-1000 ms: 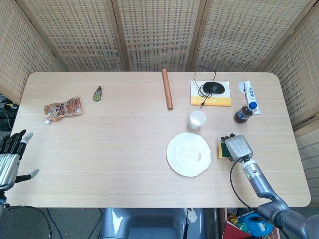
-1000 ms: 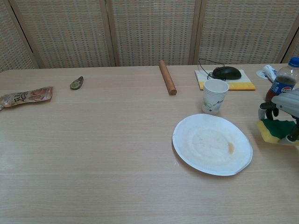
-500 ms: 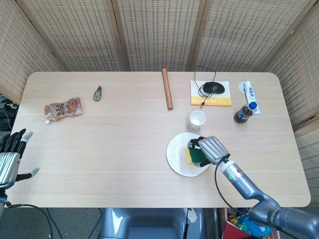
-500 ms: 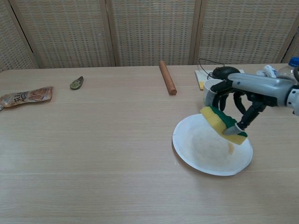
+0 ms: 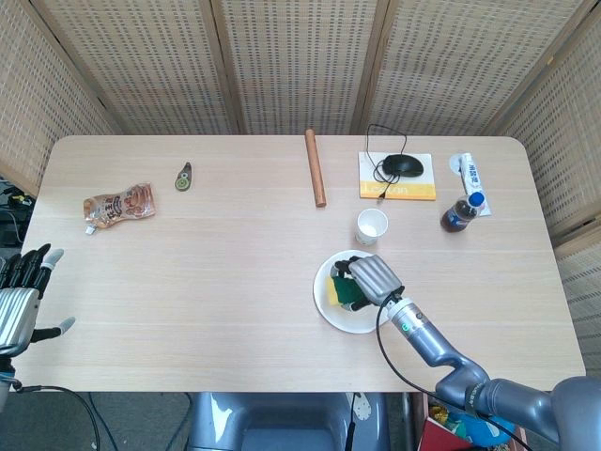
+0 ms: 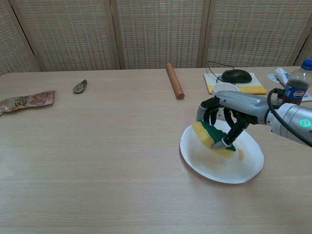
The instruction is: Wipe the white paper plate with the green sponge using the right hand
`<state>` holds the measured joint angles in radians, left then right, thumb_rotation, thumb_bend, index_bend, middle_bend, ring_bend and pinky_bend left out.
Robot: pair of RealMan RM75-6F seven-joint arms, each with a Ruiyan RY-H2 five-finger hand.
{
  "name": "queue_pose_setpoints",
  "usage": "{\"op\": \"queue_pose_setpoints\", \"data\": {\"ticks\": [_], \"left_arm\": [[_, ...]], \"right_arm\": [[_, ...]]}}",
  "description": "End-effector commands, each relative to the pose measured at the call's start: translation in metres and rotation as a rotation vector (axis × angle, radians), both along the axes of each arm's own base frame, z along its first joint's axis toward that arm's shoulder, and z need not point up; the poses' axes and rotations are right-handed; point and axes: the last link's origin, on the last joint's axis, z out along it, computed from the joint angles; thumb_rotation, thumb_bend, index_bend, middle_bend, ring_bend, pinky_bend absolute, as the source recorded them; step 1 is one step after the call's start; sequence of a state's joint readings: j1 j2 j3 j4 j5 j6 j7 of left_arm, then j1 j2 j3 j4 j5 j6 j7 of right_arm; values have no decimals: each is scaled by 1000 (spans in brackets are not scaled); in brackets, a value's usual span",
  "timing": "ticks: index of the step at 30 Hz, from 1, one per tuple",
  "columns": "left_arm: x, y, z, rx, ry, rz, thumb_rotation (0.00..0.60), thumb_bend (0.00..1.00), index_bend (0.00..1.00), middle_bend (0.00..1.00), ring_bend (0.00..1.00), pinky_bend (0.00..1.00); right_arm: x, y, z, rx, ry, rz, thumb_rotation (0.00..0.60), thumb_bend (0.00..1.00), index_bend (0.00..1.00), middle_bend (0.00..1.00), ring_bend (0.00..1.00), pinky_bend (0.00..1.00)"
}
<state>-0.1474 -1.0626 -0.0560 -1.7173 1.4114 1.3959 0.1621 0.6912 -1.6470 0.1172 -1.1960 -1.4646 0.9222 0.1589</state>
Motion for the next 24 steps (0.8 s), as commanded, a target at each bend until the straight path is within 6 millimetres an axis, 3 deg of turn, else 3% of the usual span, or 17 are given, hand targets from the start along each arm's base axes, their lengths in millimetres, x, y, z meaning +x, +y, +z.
{"op": "queue_pose_setpoints", "data": {"ticks": [1, 24], "left_arm": [[0, 0, 0, -1, -1, 1, 600, 0, 0, 0, 0, 0], [1, 0, -4, -17, 3, 2, 600, 0, 0, 0, 0, 0]], "right_arm": [[-7, 2, 1, 1, 11, -11, 600, 136, 409, 462, 398, 627], [-53, 13, -11, -7, 36, -83, 600, 141, 422, 465, 398, 627]]}}
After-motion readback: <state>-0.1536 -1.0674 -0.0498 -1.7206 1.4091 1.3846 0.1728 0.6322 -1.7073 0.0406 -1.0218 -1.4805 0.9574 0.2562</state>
